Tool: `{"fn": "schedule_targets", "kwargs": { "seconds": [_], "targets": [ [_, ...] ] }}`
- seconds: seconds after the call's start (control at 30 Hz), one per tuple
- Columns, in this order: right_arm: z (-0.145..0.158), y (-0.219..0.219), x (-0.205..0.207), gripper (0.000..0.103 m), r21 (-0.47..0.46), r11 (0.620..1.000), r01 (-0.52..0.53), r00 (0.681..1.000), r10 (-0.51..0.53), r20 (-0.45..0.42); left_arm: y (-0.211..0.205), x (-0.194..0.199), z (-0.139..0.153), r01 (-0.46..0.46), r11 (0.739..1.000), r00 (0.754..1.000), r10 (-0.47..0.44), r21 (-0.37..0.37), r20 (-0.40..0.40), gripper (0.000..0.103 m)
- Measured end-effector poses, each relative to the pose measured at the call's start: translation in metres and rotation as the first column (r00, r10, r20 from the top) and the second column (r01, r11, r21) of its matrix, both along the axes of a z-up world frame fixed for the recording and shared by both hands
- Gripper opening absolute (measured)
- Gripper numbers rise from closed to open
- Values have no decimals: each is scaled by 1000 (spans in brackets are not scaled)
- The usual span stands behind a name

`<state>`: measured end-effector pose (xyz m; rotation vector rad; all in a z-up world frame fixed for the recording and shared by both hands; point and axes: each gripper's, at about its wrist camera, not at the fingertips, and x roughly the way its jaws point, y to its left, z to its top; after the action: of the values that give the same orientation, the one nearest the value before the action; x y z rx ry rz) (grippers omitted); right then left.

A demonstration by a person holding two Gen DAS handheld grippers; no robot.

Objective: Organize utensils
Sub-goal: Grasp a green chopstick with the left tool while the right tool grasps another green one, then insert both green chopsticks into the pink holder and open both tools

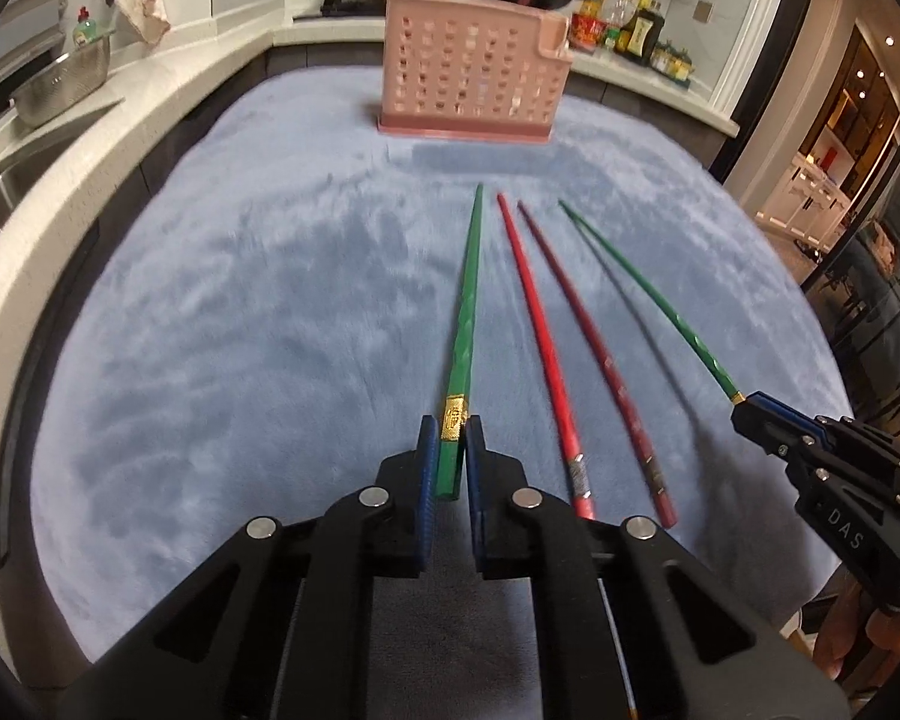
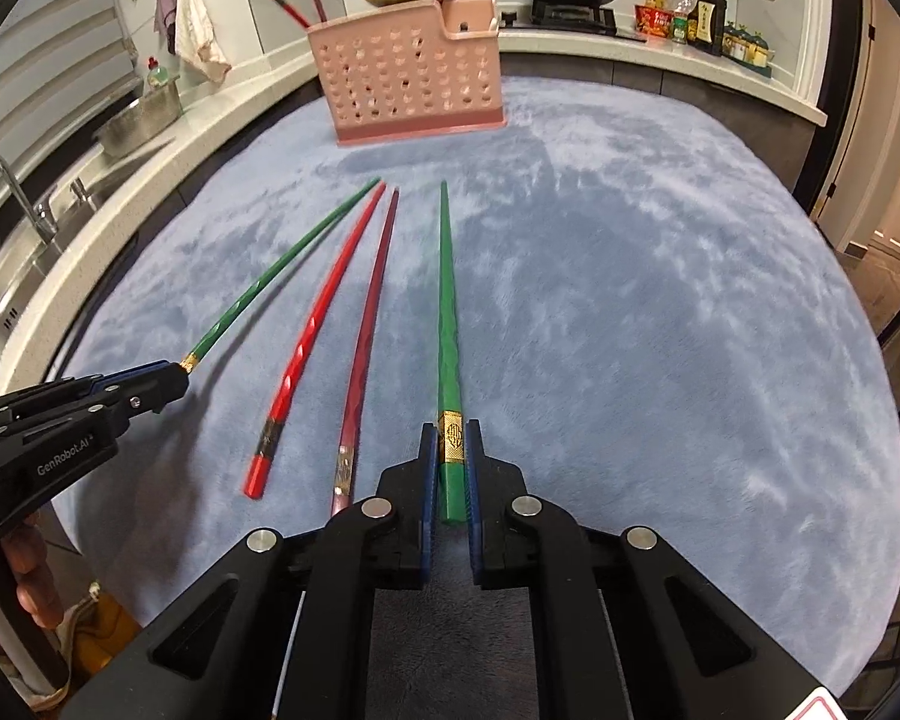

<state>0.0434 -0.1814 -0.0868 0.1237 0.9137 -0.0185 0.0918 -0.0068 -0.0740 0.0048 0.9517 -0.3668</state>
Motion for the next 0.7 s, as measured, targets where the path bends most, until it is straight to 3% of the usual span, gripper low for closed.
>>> {"fn": "schedule_targets", "kwargs": {
  "seconds": [0.37, 0.7],
  "targets": [
    [77, -23, 11, 8, 3, 999, 40, 983, -40, 179, 11, 15, 60, -20, 997, 993, 28, -72, 112, 8],
    [123, -44, 34, 7, 48, 997, 65, 958, -76, 277, 20, 45, 108, -55, 993, 974, 77, -105, 213, 7]
  ]
}}
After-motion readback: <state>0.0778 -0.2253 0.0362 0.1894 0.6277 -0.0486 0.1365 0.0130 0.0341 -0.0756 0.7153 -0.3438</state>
